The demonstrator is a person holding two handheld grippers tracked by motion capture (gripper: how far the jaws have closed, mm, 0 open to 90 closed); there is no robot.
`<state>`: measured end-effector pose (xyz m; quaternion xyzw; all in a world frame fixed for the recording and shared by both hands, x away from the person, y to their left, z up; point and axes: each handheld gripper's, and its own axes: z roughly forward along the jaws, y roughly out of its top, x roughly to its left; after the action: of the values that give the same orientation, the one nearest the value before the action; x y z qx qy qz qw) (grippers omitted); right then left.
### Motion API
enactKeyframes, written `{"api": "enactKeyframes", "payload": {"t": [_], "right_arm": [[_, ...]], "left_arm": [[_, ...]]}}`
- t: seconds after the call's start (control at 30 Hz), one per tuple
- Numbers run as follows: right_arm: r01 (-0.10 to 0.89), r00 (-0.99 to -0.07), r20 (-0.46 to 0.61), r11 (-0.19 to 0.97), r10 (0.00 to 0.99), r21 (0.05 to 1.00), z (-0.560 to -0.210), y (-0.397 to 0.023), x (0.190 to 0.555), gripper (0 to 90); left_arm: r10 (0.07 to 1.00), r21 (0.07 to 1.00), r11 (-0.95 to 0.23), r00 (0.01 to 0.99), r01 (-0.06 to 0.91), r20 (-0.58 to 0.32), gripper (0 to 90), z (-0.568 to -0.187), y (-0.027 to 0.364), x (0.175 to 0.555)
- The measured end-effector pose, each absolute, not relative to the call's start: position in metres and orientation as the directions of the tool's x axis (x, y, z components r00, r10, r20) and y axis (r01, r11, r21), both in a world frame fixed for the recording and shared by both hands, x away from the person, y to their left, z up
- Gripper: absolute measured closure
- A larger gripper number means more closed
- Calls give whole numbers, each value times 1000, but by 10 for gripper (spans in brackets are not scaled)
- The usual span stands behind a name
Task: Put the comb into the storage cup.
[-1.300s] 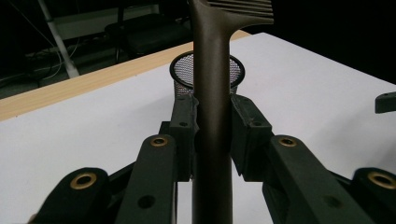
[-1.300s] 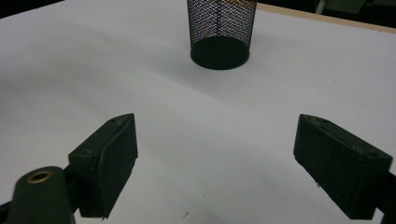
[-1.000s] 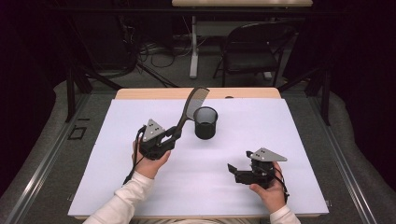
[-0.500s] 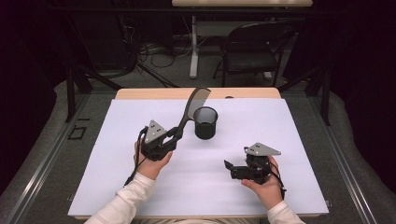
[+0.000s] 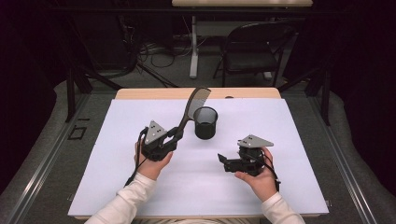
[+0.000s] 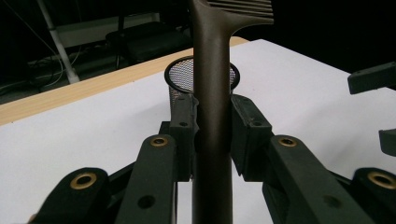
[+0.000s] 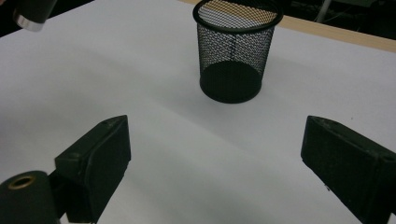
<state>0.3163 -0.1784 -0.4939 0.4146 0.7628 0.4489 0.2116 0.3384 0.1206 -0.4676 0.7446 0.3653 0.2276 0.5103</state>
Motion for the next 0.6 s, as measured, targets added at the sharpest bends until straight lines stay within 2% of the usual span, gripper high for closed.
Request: {"api": "enactKeyframes", "payload": {"t": [0.6], "right_arm": [[460, -559, 121, 185, 820, 868, -469, -166, 341, 119]], "left_arm": [[780, 926, -213, 625, 311, -31, 724, -471, 121, 339]]}}
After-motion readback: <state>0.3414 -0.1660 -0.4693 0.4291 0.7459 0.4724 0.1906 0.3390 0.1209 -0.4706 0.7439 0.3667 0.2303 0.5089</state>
